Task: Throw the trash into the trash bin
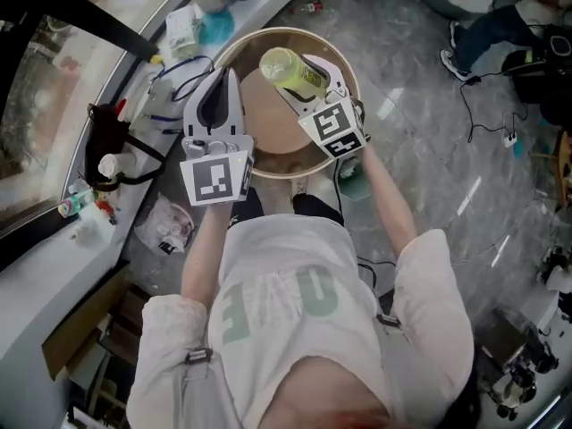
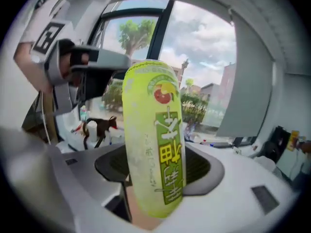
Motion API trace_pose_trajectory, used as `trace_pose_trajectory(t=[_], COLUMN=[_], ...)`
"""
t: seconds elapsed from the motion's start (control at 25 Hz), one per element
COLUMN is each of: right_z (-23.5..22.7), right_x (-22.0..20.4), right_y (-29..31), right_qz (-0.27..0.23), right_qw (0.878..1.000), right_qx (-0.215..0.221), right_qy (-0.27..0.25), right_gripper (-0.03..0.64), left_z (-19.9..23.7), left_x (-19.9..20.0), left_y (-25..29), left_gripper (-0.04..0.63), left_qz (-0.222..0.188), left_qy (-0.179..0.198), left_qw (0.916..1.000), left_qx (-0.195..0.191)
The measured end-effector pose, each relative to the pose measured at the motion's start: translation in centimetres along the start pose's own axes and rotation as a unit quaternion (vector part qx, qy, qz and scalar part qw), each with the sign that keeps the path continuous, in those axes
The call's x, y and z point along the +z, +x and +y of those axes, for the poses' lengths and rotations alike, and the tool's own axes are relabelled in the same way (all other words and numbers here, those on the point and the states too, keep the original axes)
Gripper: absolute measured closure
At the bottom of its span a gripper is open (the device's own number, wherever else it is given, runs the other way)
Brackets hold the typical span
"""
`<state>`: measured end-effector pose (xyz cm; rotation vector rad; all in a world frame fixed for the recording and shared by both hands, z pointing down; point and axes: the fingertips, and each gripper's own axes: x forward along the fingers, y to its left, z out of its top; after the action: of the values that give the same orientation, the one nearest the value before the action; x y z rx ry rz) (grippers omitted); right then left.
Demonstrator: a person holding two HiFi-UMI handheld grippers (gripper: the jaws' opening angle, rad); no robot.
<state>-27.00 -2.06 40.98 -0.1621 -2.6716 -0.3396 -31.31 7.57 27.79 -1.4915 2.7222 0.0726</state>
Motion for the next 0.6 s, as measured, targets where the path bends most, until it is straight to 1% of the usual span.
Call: trace_pose_trajectory(t=[0.04,0.12,0.16,0.24,0.32,0.4,0.52,0.6], right_z=[-1.2,-3.8,-5.1,-7.2,-8.7,-9.7,-10.8,-11.5], right_x=[2.4,6.7,8.5,11.2,12.4,12.8,12.7,12.1], right_y=[-1.4,-4.8,-6.8,-10.8,-14.9,-19.0,-25.7,-30.0], right_qz=[-0.030,-0.088,-0.115,-0.158,-0.186,-0.210,-0.246,-0.258], right_qw=[0.999,0.992,0.987,0.974,0.962,0.950,0.928,0.913], right_qx=[-0.024,-0.078,-0.106,-0.155,-0.191,-0.220,-0.270,-0.303], right_qy=[0.015,0.035,0.040,0.048,0.056,0.064,0.072,0.086], right_gripper=[0.321,0.321,0.321,0.321,0.321,0.321,0.321,0.321], left_z=[-0.9,-3.2,-4.5,-7.2,-10.0,-12.9,-17.8,-21.4], left_x=[1.6,4.8,6.3,8.9,11.1,12.6,13.8,14.3], left_y=[0.4,1.4,1.9,2.7,3.2,3.5,3.5,3.4], left_gripper=[0.584,0.583,0.583,0.583,0.583,0.583,0.583,0.583], left_qz=[-0.019,-0.060,-0.080,-0.112,-0.135,-0.153,-0.168,-0.173], left_qy=[0.011,0.029,0.032,0.027,0.016,0.007,-0.013,-0.026], left_qw=[0.9997,0.9973,0.9952,0.9908,0.9859,0.9800,0.9698,0.9621], left_qx=[-0.009,-0.032,-0.045,-0.072,-0.097,-0.127,-0.176,-0.209])
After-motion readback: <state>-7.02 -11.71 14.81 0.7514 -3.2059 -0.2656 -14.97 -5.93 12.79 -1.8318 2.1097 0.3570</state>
